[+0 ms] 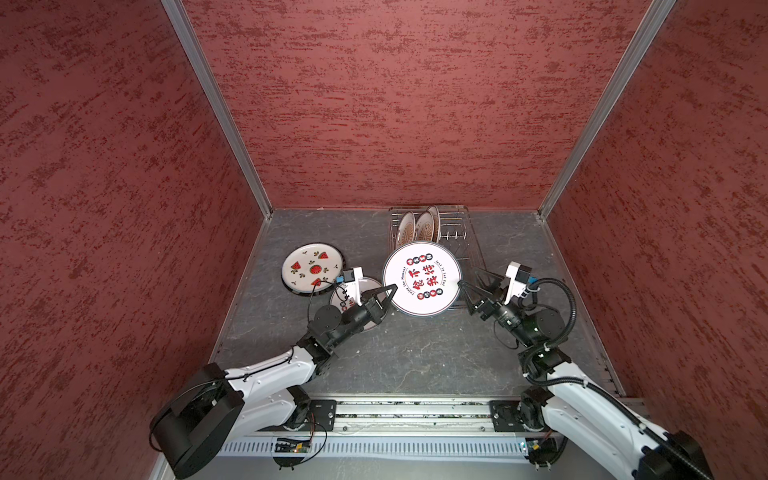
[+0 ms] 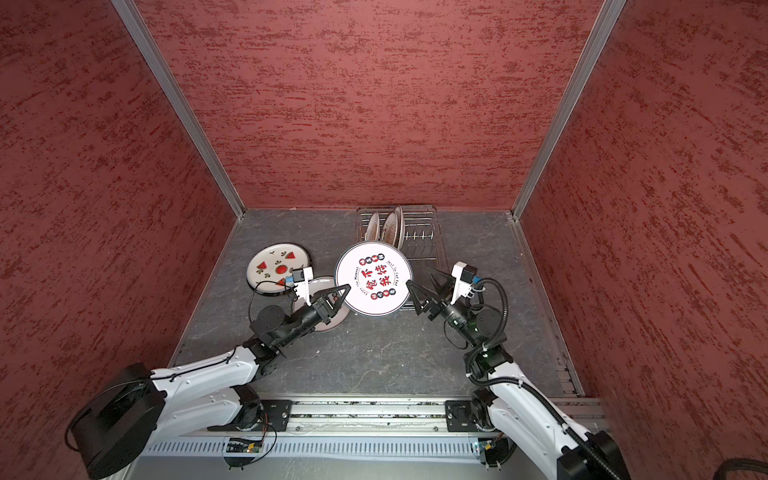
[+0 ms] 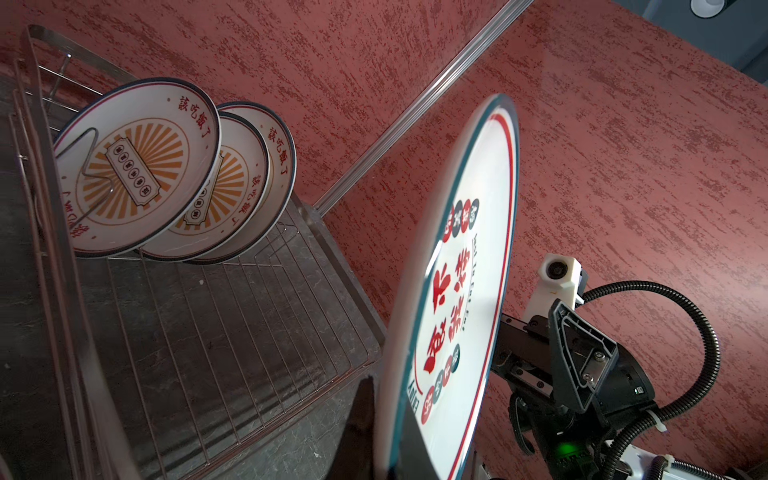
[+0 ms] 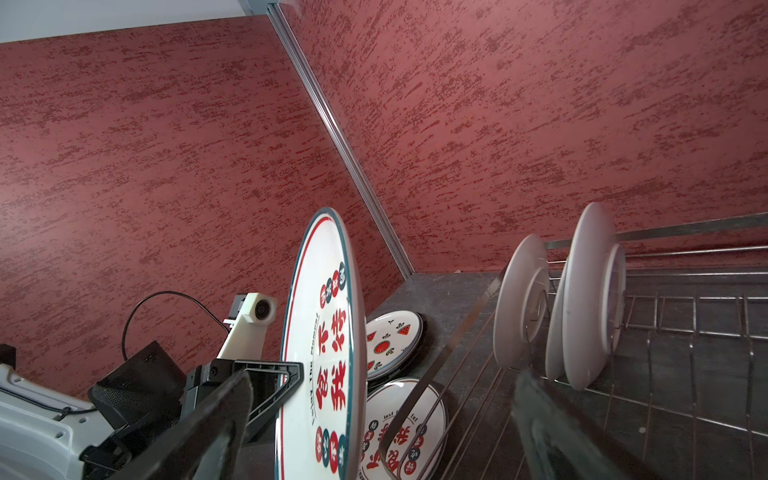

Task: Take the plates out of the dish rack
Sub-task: 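Close the left gripper on the plate rim while the right gripper releases and withdraws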

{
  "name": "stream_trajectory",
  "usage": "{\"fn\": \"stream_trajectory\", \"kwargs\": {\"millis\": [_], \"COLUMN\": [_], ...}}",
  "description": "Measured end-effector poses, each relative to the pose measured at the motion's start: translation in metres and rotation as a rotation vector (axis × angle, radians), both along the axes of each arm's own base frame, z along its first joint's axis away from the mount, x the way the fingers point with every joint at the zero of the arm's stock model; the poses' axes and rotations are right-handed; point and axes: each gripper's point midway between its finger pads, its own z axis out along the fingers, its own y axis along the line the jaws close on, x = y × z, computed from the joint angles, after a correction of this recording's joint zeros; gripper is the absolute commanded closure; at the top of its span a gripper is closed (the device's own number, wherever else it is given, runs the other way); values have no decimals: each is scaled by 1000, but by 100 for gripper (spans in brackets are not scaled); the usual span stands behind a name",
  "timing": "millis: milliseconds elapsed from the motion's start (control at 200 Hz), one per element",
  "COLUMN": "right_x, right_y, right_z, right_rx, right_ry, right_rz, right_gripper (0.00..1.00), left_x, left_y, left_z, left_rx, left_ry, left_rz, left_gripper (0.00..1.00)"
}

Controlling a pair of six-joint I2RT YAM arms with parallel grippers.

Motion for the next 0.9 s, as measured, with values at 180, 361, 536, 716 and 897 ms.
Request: {"fn": "stream_trajectory", "kwargs": {"millis": [180,361,536,716,897], "right_x": [4,8,10,13,13], "right_y": [2,4,8,15,23], "right_z": [-7,-15,-24,-27,-29], "right_rx": [-12,-26,-43,-57,-66], "right_ry": [20,42,67,75,77], "right_rz": [0,2,21,53,88], "right_gripper": [1,1,1,1,1], "left_x": [2,7,7,8,16], "left_y": [9,20,43,61,76], "left_z": [-1,-1,1,6,-5], "left_rx": [-13,-26,-52,-75,-83], "left_ry": [5,13,13,21,96], "left_rz": [48,98,179,247,310], "left_gripper": [100,100,100,100,100]}}
